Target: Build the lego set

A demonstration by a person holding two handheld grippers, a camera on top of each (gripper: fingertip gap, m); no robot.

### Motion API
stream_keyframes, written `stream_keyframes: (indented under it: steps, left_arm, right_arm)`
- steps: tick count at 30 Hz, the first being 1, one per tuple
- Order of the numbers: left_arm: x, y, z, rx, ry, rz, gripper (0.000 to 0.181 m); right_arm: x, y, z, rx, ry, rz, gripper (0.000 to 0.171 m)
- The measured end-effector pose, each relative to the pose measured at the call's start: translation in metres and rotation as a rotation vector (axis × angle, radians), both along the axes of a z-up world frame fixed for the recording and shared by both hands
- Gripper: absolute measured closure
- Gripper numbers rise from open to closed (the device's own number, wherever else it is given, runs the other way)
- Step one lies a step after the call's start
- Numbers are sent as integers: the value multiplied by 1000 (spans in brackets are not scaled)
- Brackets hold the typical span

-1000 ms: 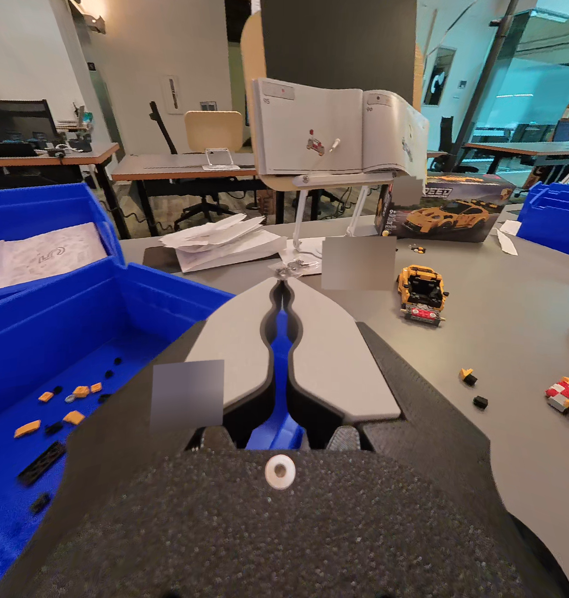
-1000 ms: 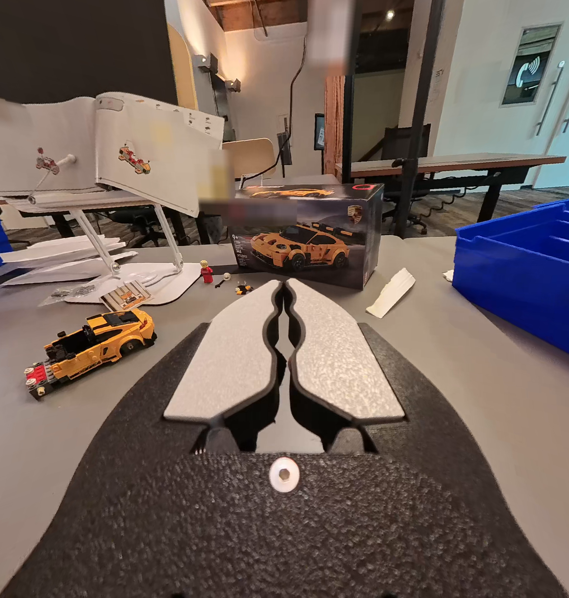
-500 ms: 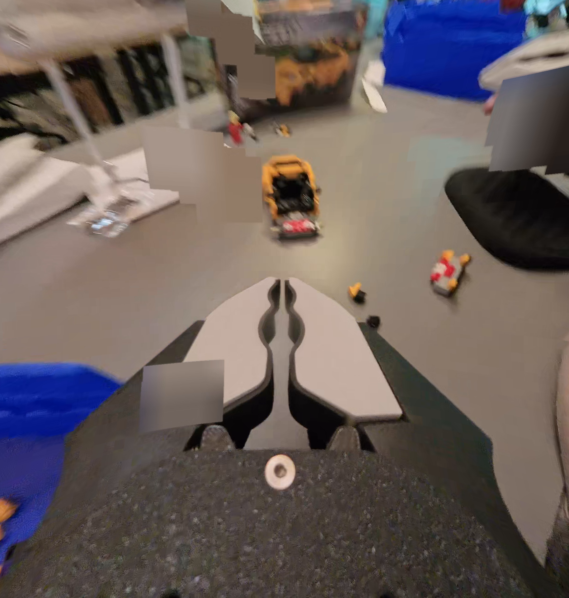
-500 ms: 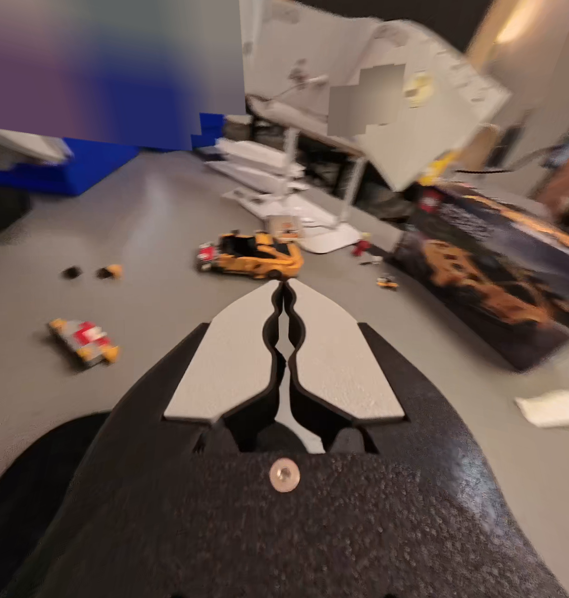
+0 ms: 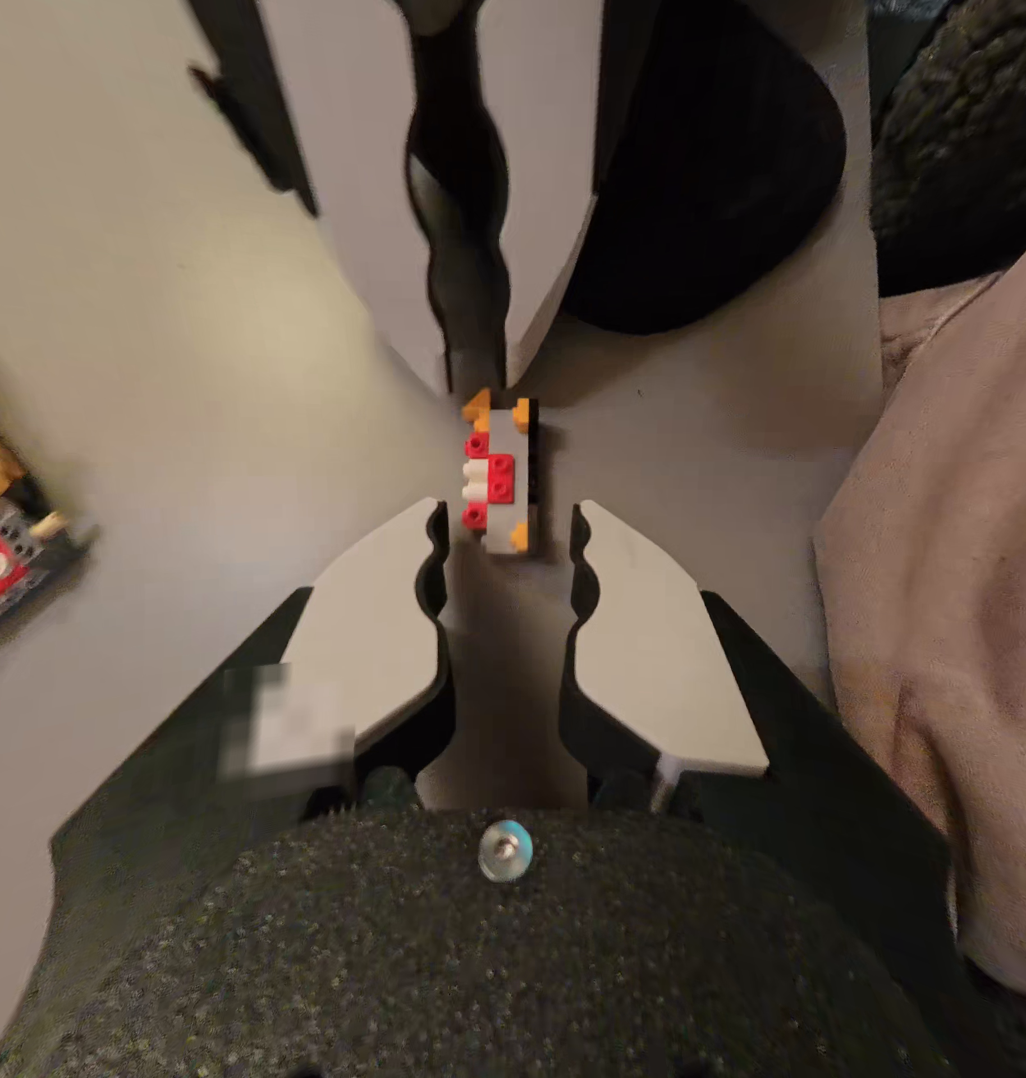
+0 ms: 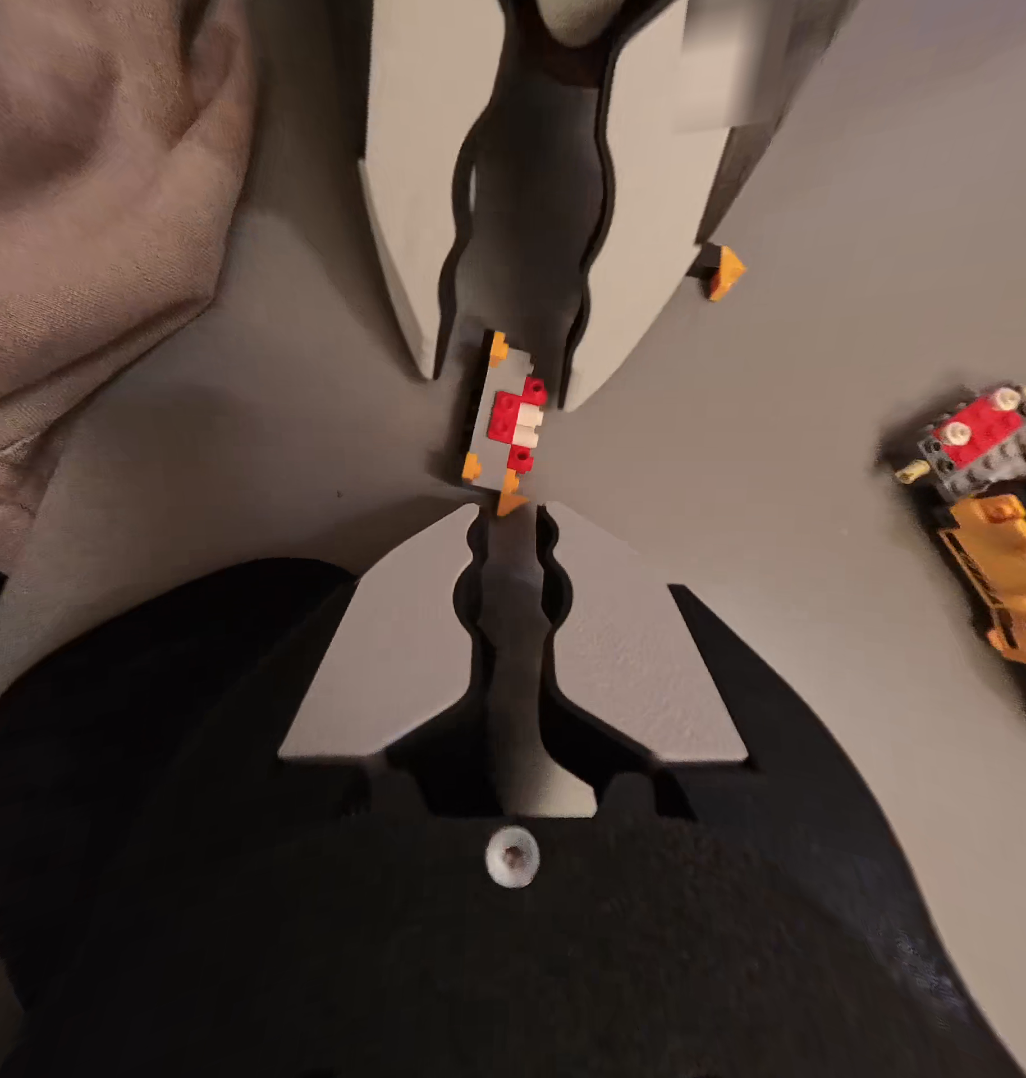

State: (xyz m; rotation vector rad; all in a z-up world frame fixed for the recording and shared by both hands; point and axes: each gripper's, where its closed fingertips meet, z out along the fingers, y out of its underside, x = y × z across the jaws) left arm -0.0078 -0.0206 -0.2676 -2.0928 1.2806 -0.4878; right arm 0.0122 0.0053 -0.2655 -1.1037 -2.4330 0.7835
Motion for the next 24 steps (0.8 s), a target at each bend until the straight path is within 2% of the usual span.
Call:
stream_keyframes:
  steps: [9, 24]
  left_arm:
    - [13, 4, -6, -32, -2, -89, 154]
    - [9, 4, -6, 29, 5, -188, 153]
  right_arm:
    - [-3, -5, -6, -73, -68, 67, 163]
    - [-6, -5, -6, -107, -116, -48, 163]
